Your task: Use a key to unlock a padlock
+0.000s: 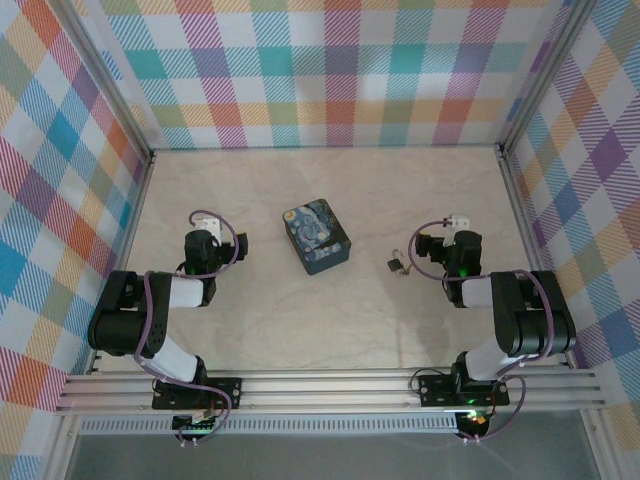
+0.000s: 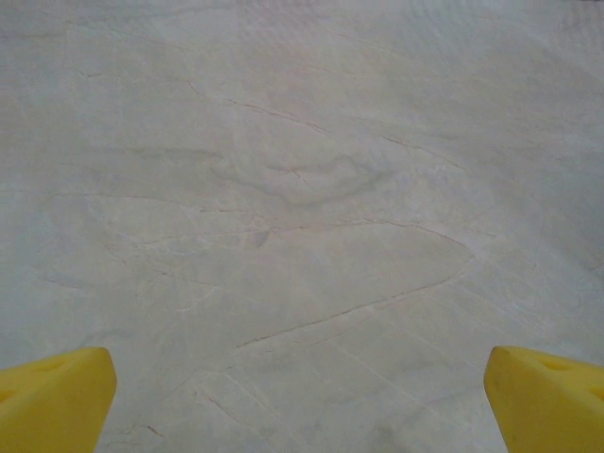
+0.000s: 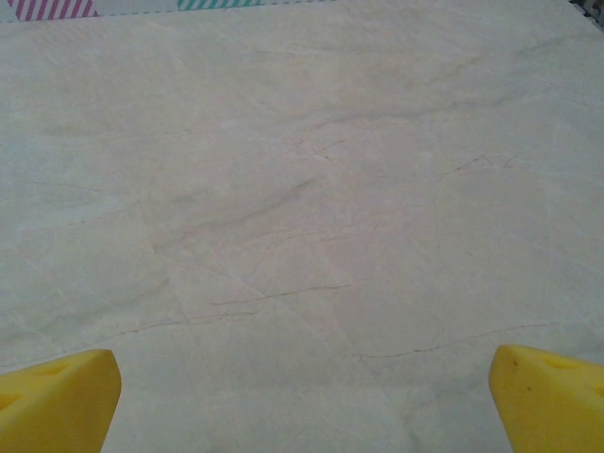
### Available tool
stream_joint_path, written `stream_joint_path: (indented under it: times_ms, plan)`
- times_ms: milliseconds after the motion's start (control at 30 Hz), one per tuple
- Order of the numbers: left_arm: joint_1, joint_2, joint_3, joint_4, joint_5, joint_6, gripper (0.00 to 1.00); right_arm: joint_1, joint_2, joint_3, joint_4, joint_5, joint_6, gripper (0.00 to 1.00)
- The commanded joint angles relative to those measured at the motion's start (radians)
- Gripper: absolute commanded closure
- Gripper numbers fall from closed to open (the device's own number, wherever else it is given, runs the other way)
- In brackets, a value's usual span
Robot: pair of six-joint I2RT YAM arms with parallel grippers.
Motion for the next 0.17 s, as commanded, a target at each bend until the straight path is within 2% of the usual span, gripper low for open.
stream_joint_path:
  times_ms: [0,133]
  plan:
    - [-0.004,0.002,0.000,0.023,-0.010,-0.008,0.00,-0.004,-0.006,0.017,0.041,-0.018,0.012,0.00]
    - [-0.003,0.000,-0.007,0.029,-0.009,-0.007,0.00,-0.004,-0.005,0.016,0.042,-0.018,0.012,0.00]
